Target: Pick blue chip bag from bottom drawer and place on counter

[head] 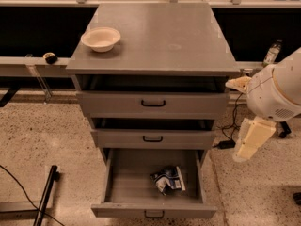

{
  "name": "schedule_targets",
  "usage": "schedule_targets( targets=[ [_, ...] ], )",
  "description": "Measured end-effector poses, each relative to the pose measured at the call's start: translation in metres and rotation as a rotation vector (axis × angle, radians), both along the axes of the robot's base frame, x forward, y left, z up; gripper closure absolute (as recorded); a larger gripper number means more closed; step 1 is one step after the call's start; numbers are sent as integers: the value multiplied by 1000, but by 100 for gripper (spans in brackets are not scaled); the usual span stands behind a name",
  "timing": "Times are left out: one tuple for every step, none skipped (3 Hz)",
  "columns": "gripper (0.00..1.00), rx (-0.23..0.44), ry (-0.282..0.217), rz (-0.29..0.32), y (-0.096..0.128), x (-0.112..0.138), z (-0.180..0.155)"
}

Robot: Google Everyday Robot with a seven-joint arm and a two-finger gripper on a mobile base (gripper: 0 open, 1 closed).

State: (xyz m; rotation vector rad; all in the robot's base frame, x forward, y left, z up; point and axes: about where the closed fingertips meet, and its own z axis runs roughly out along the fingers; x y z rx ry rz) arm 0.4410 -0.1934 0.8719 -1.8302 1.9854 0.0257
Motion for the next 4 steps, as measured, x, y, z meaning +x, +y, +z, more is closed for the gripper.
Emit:
schedule_targets(
  targets=[
    [0, -7, 2, 2, 0, 0, 3],
    [0, 12, -16, -5, 13, 13, -25],
    [0, 81, 0, 46, 41, 23, -105],
    [0, 112, -96, 110, 48, 35, -120]
  ],
)
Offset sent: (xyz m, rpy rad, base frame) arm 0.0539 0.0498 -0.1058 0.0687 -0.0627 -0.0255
